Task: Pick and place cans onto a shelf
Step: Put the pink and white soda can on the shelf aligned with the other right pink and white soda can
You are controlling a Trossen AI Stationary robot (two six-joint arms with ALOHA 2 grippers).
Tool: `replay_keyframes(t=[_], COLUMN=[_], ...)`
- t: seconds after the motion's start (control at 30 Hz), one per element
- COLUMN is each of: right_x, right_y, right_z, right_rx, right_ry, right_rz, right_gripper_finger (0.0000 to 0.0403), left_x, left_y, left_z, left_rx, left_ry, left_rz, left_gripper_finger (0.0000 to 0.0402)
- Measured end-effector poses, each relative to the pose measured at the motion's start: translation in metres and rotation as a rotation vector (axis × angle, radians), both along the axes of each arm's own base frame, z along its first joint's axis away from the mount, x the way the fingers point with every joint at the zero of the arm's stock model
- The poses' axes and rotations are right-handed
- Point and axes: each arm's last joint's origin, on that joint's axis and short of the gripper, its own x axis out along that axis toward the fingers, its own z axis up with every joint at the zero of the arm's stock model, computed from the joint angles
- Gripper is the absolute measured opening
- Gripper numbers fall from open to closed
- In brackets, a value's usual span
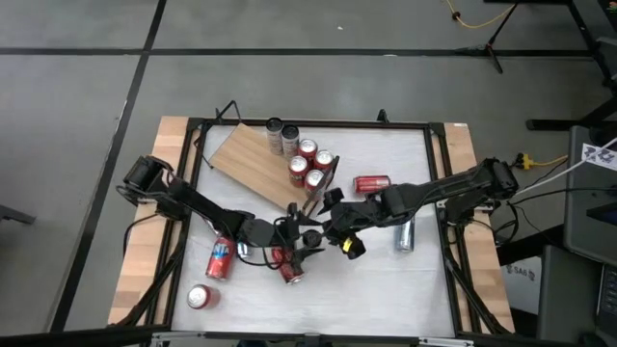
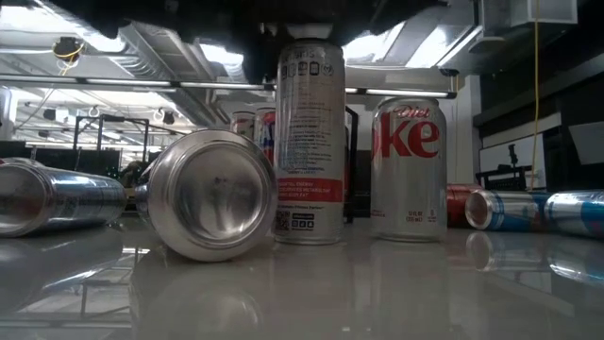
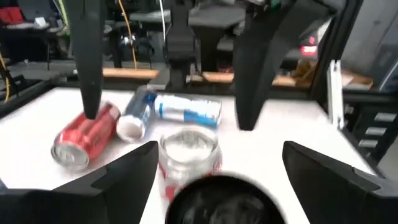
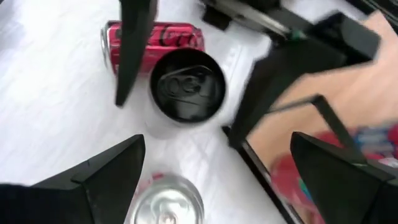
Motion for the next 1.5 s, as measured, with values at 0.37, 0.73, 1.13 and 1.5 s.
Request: replay_keyframes(t=[0.37,0.73,1.13,1.5], right_x=[-0.007,-0.004,0.008,0.019], right_y=[-0.003,-0.005,-0.005,-0.002], right_z=[0.018,0.009,-0.023,-0.037], right_rx=[0.024,0.001,-0.072,-0.082], right_ry=[0.055,0.045,-0.013,-0.013], right_rz=[-0.105,-0.225,-0.288,-0.293], right_gripper_finger=[0.0390,0.0390,0.0390,0.0390], left_x=[-0.015,-0.053,-0.064,-0.042], left_y=[-0.005,-0.041,-0.070,-0.052], left_z=[0.038,0.042,0.003,-0.017], left_rx=[-0.053,-0.152,-0.265,-0.271], left_ry=[-0.117,0.037,0.209,0.230], left_rz=[-0.036,-0.003,0.009,0.075], left_gripper_finger=[0.0336,0.0291,0.0174,0.0141])
